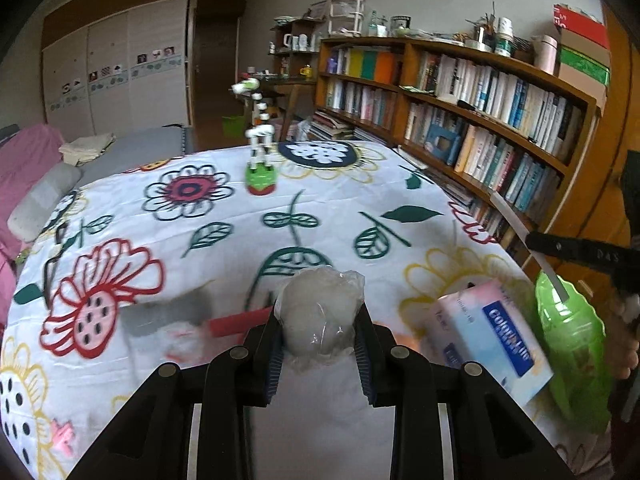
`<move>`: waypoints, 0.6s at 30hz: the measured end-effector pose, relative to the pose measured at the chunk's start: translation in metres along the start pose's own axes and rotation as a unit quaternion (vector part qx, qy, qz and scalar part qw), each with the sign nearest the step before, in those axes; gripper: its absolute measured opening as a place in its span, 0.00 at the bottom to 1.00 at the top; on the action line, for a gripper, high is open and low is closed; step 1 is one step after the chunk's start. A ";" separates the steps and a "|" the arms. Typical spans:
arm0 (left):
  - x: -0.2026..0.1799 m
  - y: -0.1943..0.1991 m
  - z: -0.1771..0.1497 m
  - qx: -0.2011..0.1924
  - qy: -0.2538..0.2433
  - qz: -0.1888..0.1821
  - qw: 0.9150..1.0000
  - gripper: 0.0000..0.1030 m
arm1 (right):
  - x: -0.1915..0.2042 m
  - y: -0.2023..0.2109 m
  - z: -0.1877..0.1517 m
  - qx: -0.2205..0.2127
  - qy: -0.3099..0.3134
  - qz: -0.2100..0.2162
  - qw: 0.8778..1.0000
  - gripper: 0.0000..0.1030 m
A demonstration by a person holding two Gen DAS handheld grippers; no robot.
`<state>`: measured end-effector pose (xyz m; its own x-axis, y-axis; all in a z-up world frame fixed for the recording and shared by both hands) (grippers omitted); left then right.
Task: Organize soft objects
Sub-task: 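Carry the clear bag in the left tool and white stick in the right toward the green plate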
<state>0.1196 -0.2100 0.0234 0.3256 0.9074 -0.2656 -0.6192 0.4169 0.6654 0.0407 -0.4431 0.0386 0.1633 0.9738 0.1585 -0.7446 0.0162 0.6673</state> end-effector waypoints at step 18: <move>-0.135 -0.027 -0.020 0.054 -0.059 -0.090 0.993 0.32 | -0.058 0.061 -0.065 -0.006 -0.049 -0.003 0.999 0.07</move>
<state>0.0783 -0.3431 0.0274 0.5087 0.8040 -0.3081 -0.4654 0.5578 0.6872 -0.0562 -0.4839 0.0226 0.2292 0.9469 0.2256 -0.7516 0.0249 0.6591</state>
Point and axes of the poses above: each gripper's, at about its wrist camera, not at the fingertips, and y roughly against the way its jaws point, x to its left, z to its top, the point moved 9 cm from there along -y, roughly the way its jaws point, and after that the axes turned 14 degrees about y, right-handed, at the moved point
